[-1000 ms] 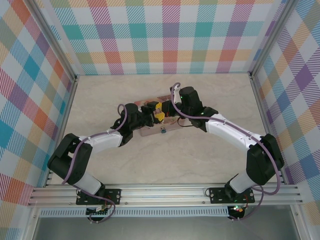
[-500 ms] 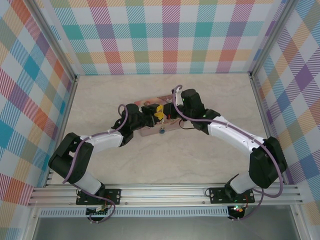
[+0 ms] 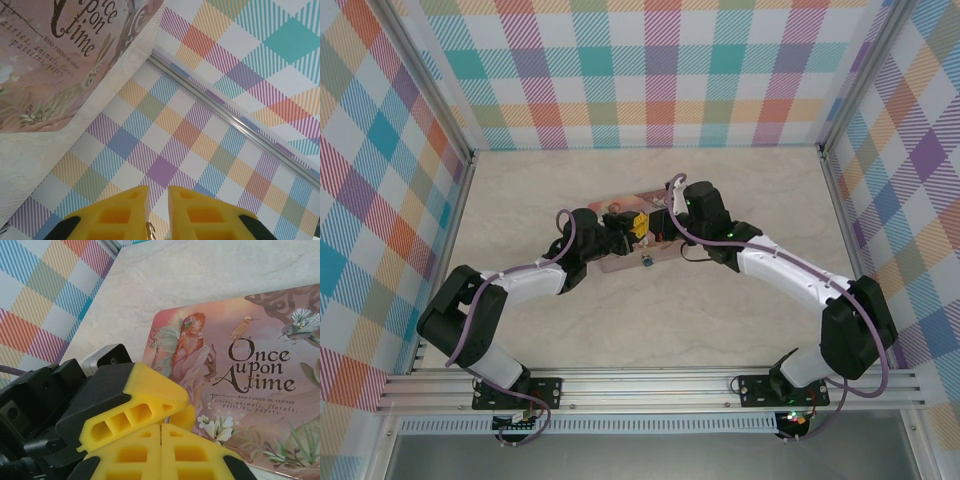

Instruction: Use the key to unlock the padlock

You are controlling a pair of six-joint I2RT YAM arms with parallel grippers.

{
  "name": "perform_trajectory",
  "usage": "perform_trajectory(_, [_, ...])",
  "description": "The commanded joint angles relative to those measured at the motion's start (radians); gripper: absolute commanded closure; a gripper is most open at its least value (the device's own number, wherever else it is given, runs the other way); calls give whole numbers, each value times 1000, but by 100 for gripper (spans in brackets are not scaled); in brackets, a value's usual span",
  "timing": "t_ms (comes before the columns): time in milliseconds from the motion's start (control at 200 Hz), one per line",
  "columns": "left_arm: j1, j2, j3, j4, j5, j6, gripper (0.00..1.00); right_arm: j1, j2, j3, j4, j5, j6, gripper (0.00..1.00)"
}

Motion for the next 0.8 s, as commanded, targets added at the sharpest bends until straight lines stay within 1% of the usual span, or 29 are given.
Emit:
perform_trajectory(0, [-10, 14, -11, 59, -9, -96, 84, 6, -38, -13, 22, 8, 16, 99])
perform_trajectory(145, [-10, 16, -11, 60, -8, -96, 88, 7, -36, -14, 17, 11, 15, 99])
perform_trajectory(310, [-10, 17, -10, 62, -7, -89, 95, 6, -35, -17, 14, 15, 15, 98])
perform_trajectory(410, [-10, 16, -6, 53, -10, -58, 100, 6, -48, -26, 12, 27, 13, 97])
perform_trajectory(460, [-10, 12, 1, 39, -16, -20, 100, 4, -59, -31, 11, 28, 7, 96])
perform_trajectory(495, [-11, 5, 8, 31, -25, 23, 100, 1, -71, -38, 10, 23, -2, 95])
perform_trajectory(575, [-10, -15, 50, -22, -41, 185, 100, -20, -104, -60, 18, -8, -17, 90])
perform_trajectory(645, [-10, -39, 95, -106, -55, 338, 100, -57, -148, -97, 45, -67, -16, 81])
perform_trajectory(705, [-10, -69, 125, -167, -79, 506, 100, -92, -181, -122, 72, -133, -13, 74])
perform_trajectory(795, [-12, -124, 163, -250, -115, 724, 100, -159, -226, -152, 116, -275, -10, 59])
